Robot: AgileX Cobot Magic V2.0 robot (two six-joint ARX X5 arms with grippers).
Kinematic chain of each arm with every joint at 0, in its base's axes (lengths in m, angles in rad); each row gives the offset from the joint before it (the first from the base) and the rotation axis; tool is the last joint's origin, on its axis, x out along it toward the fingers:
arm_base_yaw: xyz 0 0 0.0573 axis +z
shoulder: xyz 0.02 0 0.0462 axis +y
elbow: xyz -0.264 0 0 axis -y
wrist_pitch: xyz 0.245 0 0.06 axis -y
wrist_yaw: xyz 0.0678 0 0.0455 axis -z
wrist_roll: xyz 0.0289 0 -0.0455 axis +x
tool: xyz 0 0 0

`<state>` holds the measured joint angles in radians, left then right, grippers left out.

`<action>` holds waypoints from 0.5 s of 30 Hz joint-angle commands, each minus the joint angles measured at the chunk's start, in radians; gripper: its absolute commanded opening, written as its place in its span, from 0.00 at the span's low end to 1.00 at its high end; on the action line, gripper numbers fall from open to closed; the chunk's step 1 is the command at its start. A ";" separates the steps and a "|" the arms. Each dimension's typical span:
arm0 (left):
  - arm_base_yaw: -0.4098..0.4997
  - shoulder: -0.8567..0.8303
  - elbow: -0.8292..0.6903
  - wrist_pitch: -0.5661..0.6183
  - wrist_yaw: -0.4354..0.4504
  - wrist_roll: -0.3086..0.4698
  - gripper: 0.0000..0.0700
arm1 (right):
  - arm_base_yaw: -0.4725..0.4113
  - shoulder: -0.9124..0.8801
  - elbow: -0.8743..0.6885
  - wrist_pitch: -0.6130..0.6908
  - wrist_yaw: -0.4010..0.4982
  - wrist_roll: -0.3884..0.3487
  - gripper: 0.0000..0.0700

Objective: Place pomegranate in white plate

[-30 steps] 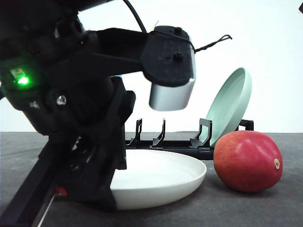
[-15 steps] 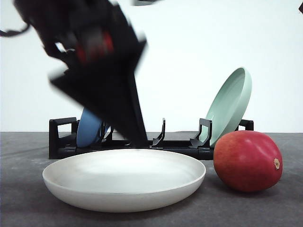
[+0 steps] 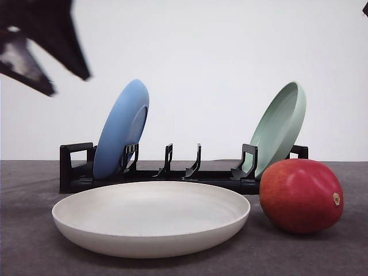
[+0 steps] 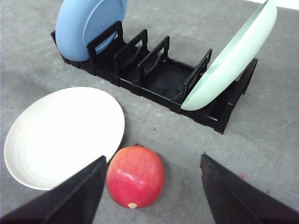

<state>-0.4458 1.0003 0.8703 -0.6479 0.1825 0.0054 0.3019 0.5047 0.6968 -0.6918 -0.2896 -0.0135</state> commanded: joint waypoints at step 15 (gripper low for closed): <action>0.271 -0.152 -0.068 0.067 0.006 -0.047 0.67 | 0.123 0.266 0.045 -0.008 0.019 0.208 0.59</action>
<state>-0.1746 0.8453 0.7948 -0.5939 0.1832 -0.0386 0.4147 0.7552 0.7186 -0.7067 -0.2798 0.1394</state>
